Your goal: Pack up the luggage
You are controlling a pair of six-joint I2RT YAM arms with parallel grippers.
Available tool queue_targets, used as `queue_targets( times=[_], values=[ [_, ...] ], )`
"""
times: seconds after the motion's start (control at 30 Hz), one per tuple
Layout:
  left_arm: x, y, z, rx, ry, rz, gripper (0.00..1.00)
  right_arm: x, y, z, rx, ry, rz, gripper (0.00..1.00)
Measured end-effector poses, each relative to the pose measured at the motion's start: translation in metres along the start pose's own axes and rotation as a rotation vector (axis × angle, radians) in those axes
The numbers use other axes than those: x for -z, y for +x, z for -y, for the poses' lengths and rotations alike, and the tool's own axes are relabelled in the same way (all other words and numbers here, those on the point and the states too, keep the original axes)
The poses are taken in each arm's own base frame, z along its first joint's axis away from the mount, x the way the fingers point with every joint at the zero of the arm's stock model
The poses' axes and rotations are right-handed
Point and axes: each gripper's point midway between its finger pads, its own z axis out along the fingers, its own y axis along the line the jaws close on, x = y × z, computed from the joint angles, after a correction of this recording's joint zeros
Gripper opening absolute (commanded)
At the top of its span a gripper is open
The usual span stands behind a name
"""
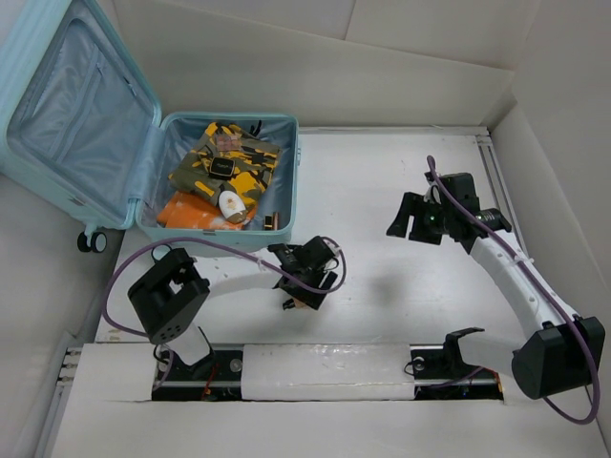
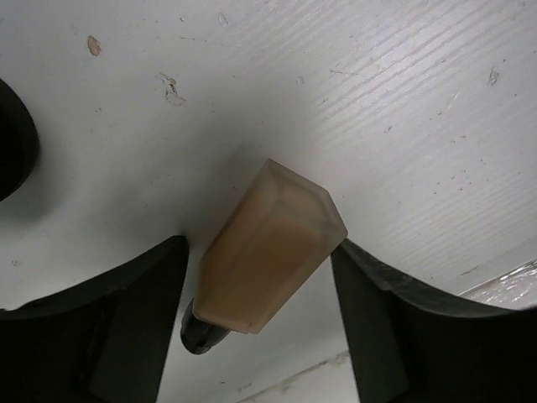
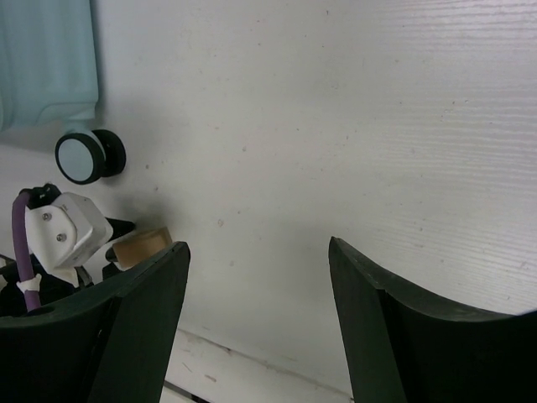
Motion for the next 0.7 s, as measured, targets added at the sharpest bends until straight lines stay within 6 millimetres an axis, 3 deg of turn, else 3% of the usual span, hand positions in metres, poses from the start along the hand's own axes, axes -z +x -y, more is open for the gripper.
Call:
queue_targets(
  times=[0.03,0.1,0.23,0.3,0.43,0.53,0.6,0.7],
  values=[
    [0.0,0.0,0.0,0.0,0.0,0.001,0.48,0.0,0.0,0.0,0.0,-0.001,0.0,0.73],
    [-0.001,-0.001,0.001,0.004,0.001,0.001,0.37,0.0,0.001,0.0,0.003,-0.003,-0.003,0.73],
    [0.004,-0.009,0.005,0.005,0.005,-0.002,0.25,0.0,0.002,0.0,0.004,-0.004,-0.007,0.73],
    [0.016,-0.025,0.011,0.006,0.016,0.019,0.22,0.0,0.002,-0.001,0.005,-0.008,-0.009,0.73],
    [0.058,-0.092,0.026,0.035,0.07,0.158,0.22,0.001,0.002,-0.002,0.004,-0.014,-0.013,0.73],
    [0.101,-0.151,0.017,0.091,0.084,0.308,0.22,0.001,0.002,-0.004,0.005,-0.02,-0.015,0.73],
    [0.129,-0.185,-0.003,0.15,0.073,0.4,0.22,0.001,0.002,-0.006,0.008,-0.024,-0.02,0.73],
    [0.163,-0.223,-0.061,0.274,0.008,0.52,0.22,0.0,0.003,-0.009,0.016,-0.032,-0.027,0.73]
  ],
)
